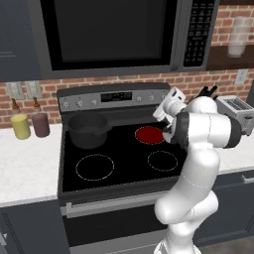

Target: Turn off the rear right burner of the stove.

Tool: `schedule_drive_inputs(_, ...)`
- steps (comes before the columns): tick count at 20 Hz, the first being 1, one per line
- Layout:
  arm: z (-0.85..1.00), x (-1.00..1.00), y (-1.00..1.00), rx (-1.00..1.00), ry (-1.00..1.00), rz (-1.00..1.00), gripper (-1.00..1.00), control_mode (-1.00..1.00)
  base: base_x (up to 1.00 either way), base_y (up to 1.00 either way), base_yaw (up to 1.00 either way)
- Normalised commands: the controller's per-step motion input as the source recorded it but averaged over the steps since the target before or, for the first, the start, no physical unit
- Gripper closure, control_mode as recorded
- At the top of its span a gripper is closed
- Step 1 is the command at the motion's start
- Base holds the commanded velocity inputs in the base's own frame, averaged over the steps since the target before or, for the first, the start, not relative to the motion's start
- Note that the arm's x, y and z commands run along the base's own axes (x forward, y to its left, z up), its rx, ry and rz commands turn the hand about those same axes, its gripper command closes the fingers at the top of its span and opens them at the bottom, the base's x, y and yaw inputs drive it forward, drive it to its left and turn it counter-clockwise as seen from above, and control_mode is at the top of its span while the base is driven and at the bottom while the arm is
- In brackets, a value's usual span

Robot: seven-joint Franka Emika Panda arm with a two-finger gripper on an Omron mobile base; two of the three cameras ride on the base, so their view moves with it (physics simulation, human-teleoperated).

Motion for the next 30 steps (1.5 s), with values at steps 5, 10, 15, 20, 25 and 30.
schedule_drive_inputs(5, -0.15, 0.05, -0.14, 0.00, 0.00, 0.00, -1.00, -1.00, 0.00, 0.00, 0.00)
schedule_drive_inputs(10, -0.06, 0.10, -0.02, 0.01, 0.00, 0.00, -1.00, -1.00, 0.00, 0.00, 0.00)
schedule_drive_inputs(15, -0.02, 0.10, 0.00, 0.02, 0.00, 0.00, -1.00, -1.00, 0.00, 0.00, 0.00)
schedule_drive_inputs(20, -0.05, 0.12, 0.00, 0.01, 0.00, 0.00, -1.00, -1.00, 0.00, 0.00, 0.00)
schedule_drive_inputs(25, -0.06, 0.15, 0.00, 0.00, 0.00, 0.00, -1.00, -1.00, 0.00, 0.00, 0.00)
schedule_drive_inputs(30, -0.13, 0.24, 0.00, 0.00, 0.00, 0.00, -1.00, -1.00, 0.00, 0.00, 0.00)
